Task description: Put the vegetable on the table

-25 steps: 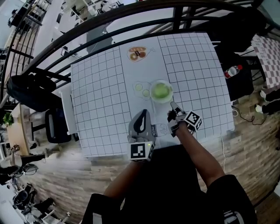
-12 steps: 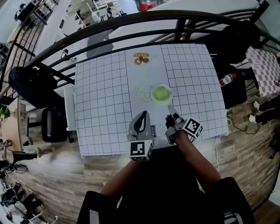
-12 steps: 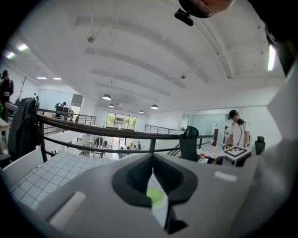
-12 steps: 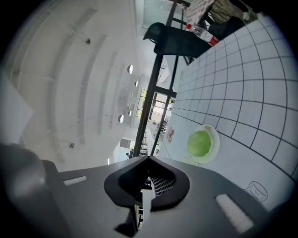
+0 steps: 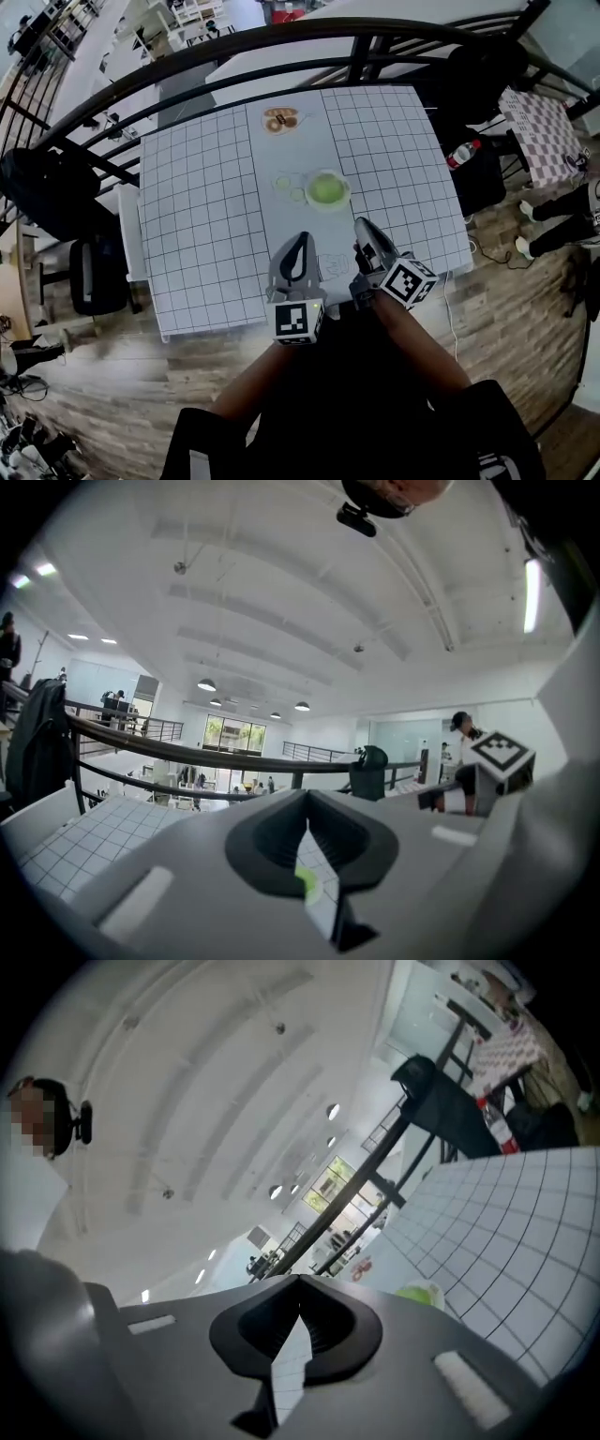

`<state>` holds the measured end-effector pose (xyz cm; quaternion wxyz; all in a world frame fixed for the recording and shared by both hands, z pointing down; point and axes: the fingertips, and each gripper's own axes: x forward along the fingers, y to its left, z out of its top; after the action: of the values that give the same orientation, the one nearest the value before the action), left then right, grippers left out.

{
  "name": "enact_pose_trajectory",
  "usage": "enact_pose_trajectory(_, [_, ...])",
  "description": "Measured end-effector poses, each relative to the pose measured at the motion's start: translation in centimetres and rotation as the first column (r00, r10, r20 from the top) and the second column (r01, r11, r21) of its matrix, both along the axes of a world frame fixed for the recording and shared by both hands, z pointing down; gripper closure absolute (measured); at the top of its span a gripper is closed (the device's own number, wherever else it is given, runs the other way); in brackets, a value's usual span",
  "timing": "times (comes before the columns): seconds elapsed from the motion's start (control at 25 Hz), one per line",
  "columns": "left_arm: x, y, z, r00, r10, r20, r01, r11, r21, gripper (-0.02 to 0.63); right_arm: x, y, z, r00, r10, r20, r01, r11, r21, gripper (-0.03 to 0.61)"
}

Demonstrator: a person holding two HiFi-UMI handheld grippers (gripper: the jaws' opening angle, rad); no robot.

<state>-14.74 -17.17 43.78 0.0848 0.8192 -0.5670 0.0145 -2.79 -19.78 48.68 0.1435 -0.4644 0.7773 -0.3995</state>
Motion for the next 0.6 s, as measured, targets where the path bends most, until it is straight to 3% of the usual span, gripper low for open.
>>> enact_pose_trajectory(0.16, [-0.2,1.0,-0.4,1.0,-0.021,-0.011,0.021,1.0,0.021,0.606,1.1,1.8,-1.5,0.992,0.022,-0.125,-0.015,0.998,0.058,0.581])
enact_pose_trajectory(0.36, [0.7,2.4,-1.2,1.0,-0.025,0.0,0.025,0.999,0.044,0.606,1.1,3.8,-3.0,0.982,-0.015,-0.187,0.03,0.997,0.075,0.58])
enact_pose_trajectory(0.6, [3.3,3.6,-2.9,0.998,-0.051,0.023,0.049,0.996,0.071,0.606,1.2,5.0,-5.7,0.921,-0.034,-0.387,0.127,0.968,0.217,0.581])
